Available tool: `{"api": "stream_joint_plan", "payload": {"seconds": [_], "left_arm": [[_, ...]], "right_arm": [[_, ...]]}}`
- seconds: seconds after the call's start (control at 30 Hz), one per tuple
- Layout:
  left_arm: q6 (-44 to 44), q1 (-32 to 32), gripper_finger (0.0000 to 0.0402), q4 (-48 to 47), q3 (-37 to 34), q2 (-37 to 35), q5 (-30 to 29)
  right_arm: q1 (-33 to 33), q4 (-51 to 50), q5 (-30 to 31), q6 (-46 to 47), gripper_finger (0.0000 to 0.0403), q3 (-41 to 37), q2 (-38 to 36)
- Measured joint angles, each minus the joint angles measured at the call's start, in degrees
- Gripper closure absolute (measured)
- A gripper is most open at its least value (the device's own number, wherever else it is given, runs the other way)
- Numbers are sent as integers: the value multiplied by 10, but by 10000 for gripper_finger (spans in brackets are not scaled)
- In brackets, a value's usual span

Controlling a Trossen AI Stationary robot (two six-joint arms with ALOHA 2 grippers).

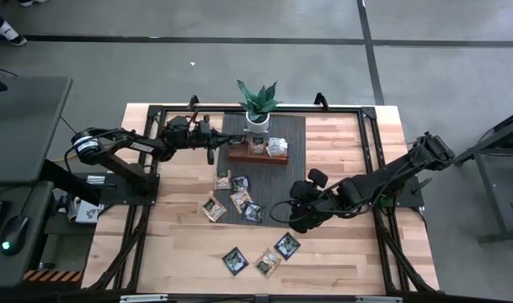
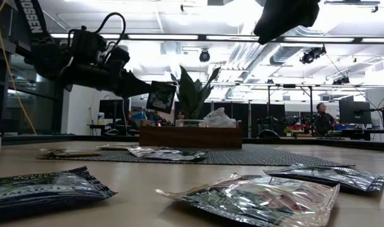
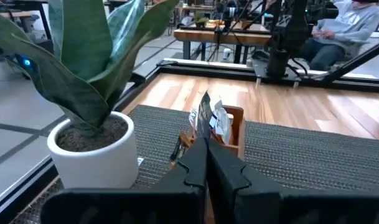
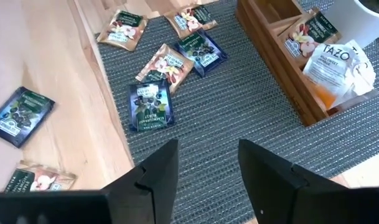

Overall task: Pick & Place Tea
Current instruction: Put the purple tea bag into the left section of the wooden organizer

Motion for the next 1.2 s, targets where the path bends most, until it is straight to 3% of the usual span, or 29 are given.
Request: {"api": "stream_joint_plan", "payload": {"seconds": [0.47, 1.03, 1.2], "left_arm": [[13, 4, 401, 8, 7, 18, 17], [-7, 4, 401, 43, 25, 91, 3], [-9, 4, 401, 41, 25, 96, -27]], "right_arm": [[0, 22, -1, -4, 239, 0, 0], [0, 22, -4, -11, 236, 0, 0], [0, 23, -4, -11, 237, 1, 0]]}}
